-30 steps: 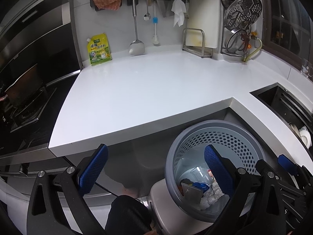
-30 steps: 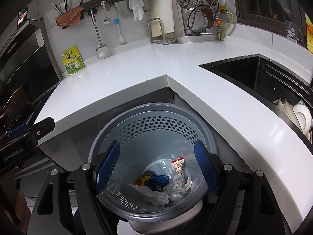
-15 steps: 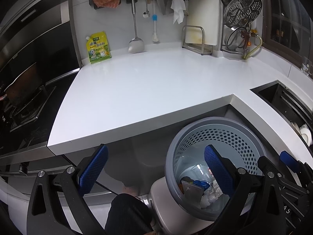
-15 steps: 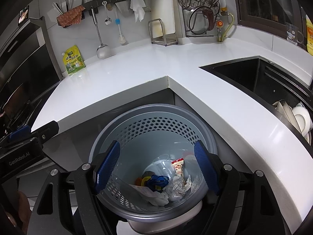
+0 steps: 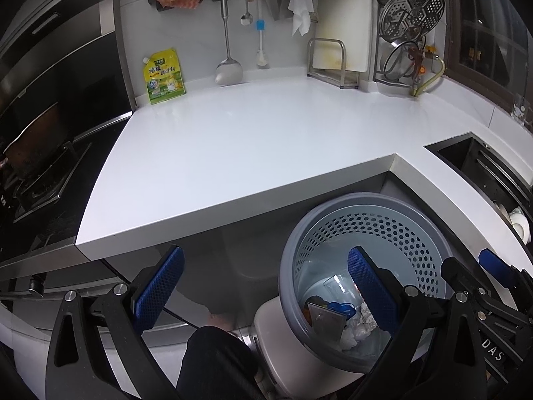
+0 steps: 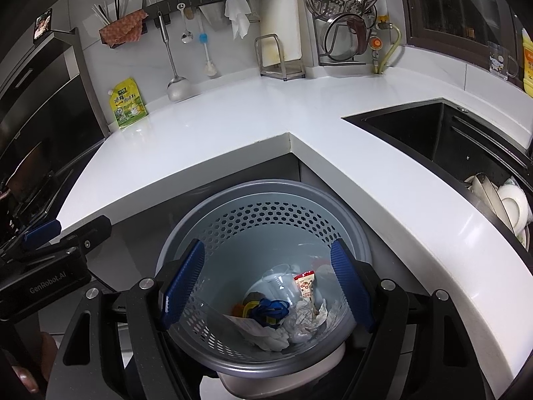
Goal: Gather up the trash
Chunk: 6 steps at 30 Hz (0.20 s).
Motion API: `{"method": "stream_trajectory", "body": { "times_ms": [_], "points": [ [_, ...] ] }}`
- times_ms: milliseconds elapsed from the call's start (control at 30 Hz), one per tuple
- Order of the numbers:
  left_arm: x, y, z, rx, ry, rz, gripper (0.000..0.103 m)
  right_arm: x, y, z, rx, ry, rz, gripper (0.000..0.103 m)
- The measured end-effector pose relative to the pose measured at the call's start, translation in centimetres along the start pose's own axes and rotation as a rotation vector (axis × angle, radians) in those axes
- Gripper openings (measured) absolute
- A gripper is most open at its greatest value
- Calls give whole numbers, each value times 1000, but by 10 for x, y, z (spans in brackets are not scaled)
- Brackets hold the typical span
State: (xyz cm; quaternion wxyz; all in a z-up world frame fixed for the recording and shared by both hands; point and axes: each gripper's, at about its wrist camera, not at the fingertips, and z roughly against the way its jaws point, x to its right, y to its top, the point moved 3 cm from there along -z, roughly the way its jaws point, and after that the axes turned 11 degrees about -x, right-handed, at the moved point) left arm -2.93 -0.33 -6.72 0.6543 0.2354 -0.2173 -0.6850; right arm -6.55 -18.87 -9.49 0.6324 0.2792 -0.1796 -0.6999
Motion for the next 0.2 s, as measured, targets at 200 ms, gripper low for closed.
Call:
{"method": "stream_trajectory", "body": {
  "times_ms": [200],
  "points": [
    [0, -3, -4, -15, -3, 5, 97, -4, 3, 4, 5, 2, 3, 75]
  ]
}}
